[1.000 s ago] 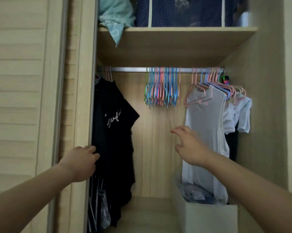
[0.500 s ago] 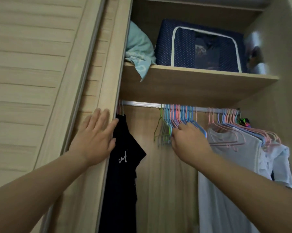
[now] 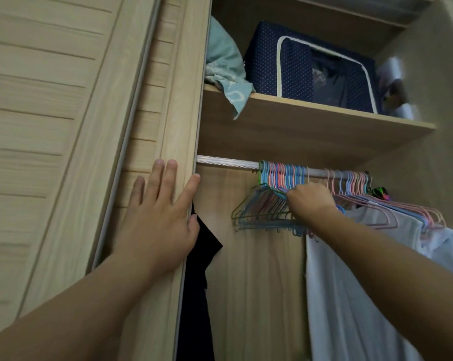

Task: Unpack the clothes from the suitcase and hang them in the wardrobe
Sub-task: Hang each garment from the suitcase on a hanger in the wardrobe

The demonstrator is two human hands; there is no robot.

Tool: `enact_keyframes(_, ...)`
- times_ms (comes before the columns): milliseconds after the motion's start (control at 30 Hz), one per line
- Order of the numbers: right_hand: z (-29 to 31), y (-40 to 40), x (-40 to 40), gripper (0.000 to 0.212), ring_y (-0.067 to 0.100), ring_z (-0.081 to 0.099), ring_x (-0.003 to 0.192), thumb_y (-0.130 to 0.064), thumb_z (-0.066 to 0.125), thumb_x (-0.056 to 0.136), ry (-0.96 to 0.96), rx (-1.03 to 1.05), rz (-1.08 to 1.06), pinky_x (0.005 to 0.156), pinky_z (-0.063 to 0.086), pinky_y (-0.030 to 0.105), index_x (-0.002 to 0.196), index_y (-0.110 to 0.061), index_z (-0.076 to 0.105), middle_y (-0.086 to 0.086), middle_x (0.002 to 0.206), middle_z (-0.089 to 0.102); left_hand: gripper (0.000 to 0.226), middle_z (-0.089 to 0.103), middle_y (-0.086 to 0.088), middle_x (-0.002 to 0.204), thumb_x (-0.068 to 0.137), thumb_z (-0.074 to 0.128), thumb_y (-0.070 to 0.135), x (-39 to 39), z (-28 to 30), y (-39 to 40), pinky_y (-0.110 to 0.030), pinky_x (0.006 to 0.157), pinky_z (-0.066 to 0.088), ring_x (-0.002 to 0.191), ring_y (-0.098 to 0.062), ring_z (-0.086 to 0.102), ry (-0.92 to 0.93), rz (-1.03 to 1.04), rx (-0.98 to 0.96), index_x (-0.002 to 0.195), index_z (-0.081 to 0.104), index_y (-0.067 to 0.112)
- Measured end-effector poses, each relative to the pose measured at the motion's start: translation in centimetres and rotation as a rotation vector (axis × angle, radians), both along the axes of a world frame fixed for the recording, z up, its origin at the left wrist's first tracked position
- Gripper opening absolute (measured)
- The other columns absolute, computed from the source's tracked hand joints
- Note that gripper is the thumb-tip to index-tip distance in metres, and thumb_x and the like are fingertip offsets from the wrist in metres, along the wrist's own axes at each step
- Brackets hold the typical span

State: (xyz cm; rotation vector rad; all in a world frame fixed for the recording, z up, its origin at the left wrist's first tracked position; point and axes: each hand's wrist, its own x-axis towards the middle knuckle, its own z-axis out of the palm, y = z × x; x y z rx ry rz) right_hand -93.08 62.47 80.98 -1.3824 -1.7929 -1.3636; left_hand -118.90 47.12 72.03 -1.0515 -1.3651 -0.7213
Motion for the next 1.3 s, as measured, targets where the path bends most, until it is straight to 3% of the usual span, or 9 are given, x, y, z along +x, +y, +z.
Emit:
enact_keyframes(100, 0.9, 0.1, 1.5, 0.023, 0.028, 0.069, 0.100, -0.016, 0.052, 0.095, 0.014, 0.008, -0.030, 0.071, 0.051, 0.035, 0.108, -0.016, 0.071, 0.006, 0.108, 0.072, 0.075, 0.019, -0.021, 0.166, 0.089, 0.040, 0.047, -0.1, 0.0, 0.1, -0.058, 0.122, 0.021, 0.156, -0.038, 0.010, 0.004, 0.012, 0.007, 0.159, 0.030, 0.023)
enact_keyframes(233, 1.4, 0.5, 2.8, 0.024, 0.028, 0.068, 0.104, -0.018, 0.053, 0.094, 0.055, 0.036, -0.062, 0.078, 0.054, 0.036, 0.110, -0.016, 0.071, 0.005, 0.112, 0.072, 0.075, 0.017, -0.021, 0.167, 0.089, 0.038, 0.047, -0.2, 0.0, 0.1, -0.058, 0.122, 0.020, 0.156, -0.037, 0.008, 0.005, 0.021, 0.010, 0.160, 0.028, 0.023)
enact_keyframes(467, 1.2, 1.3, 4.6, 0.029, 0.025, 0.066, 0.109, -0.019, 0.049, 0.096, 0.185, 0.044, -0.093, 0.074, 0.049, 0.033, 0.119, -0.020, 0.067, 0.002, 0.117, 0.069, 0.074, 0.016, -0.021, 0.167, 0.091, 0.034, 0.048, -0.1, -0.1, 0.0, -0.058, 0.122, 0.022, 0.156, -0.037, 0.008, 0.000, 0.036, 0.000, 0.161, 0.027, 0.023)
enact_keyframes(633, 0.6, 1.8, 3.9, 0.027, 0.023, 0.067, 0.106, -0.017, 0.051, 0.096, 0.142, 0.038, -0.111, 0.071, 0.047, 0.031, 0.115, -0.020, 0.071, 0.001, 0.115, 0.070, 0.074, 0.019, -0.022, 0.166, 0.090, 0.036, 0.046, 0.0, -0.2, 0.0, -0.059, 0.120, 0.024, 0.155, -0.038, 0.011, 0.000, 0.034, 0.011, 0.160, 0.030, 0.022)
enact_keyframes(867, 0.7, 2.1, 2.5, 0.024, 0.030, 0.065, 0.100, -0.015, 0.050, 0.094, 0.146, 0.050, 0.071, 0.073, 0.049, 0.037, 0.109, -0.011, 0.068, 0.010, 0.107, 0.069, 0.073, 0.018, -0.022, 0.166, 0.091, 0.034, 0.046, 0.1, -0.3, 0.2, -0.059, 0.121, 0.024, 0.155, -0.038, 0.011, 0.001, 0.033, 0.018, 0.159, 0.030, 0.022)
enact_keyframes(1100, 2.1, 1.6, 0.1, 0.022, 0.038, 0.067, 0.097, -0.010, 0.050, 0.092, 0.326, 0.017, 0.250, 0.066, 0.041, 0.037, 0.110, -0.005, 0.061, 0.017, 0.109, 0.068, 0.073, 0.018, -0.021, 0.166, 0.091, 0.034, 0.047, 0.0, -0.1, 0.2, -0.059, 0.121, 0.024, 0.156, -0.037, 0.009, -0.007, 0.028, 0.010, 0.160, 0.028, 0.023)
enact_keyframes(1300, 2.2, 0.3, -0.8, 0.026, 0.042, 0.062, 0.106, -0.010, 0.047, 0.092, 0.433, -0.097, 0.350, 0.078, 0.049, 0.041, 0.113, -0.001, 0.060, 0.022, 0.117, 0.063, 0.074, 0.017, -0.021, 0.166, 0.091, 0.033, 0.048, 0.0, -0.1, 0.2, -0.059, 0.121, 0.023, 0.156, -0.037, 0.009, -0.015, 0.018, -0.004, 0.160, 0.026, 0.023)
